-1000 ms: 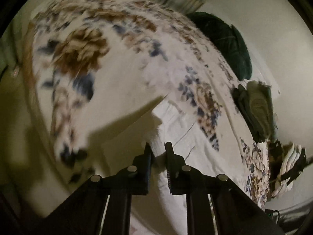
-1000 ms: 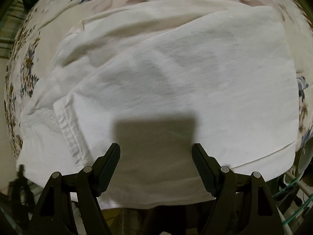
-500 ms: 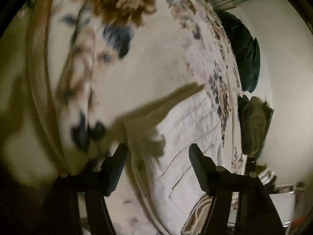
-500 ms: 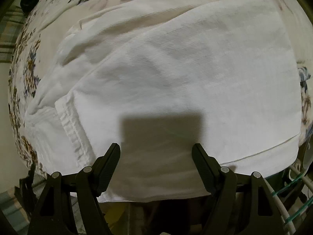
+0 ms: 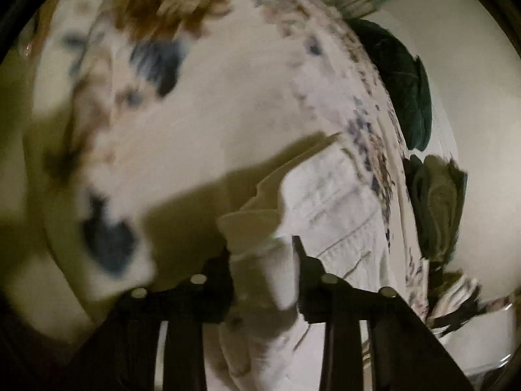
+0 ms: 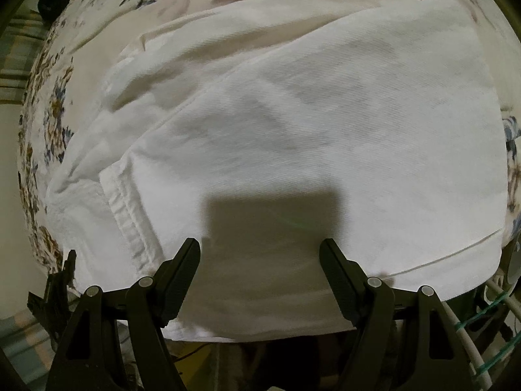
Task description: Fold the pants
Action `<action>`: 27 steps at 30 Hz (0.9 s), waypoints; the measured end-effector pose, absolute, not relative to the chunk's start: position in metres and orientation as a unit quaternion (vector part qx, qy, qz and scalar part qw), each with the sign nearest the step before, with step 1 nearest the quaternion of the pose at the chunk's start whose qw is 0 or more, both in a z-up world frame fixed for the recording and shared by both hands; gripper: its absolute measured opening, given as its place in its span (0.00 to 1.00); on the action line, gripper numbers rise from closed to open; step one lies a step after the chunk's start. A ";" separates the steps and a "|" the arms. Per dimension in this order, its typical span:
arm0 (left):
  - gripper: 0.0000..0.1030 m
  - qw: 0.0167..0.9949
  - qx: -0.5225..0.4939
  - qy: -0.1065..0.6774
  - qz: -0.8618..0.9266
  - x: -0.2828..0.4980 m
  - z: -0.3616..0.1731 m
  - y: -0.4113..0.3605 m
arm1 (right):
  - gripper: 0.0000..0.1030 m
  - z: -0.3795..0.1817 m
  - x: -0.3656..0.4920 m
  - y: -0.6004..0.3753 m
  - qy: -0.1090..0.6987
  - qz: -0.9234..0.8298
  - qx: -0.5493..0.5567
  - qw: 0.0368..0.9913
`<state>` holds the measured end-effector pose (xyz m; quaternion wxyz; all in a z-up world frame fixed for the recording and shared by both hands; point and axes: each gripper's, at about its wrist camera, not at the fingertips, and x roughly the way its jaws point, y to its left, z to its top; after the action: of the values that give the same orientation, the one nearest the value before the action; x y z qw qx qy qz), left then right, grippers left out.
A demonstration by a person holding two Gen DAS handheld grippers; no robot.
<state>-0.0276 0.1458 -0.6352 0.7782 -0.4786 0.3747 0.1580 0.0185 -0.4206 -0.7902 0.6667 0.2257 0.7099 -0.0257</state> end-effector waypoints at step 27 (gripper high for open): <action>0.14 0.900 -0.130 0.393 -0.137 -0.021 -0.449 -0.222 | 0.97 -0.725 -0.068 -0.649 0.674 -0.108 0.185 0.707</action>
<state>-0.0212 -0.2219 -0.4494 0.8999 -0.1302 0.3929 -0.1371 -0.0675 -0.6494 -0.7247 0.7068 0.1852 0.6741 -0.1078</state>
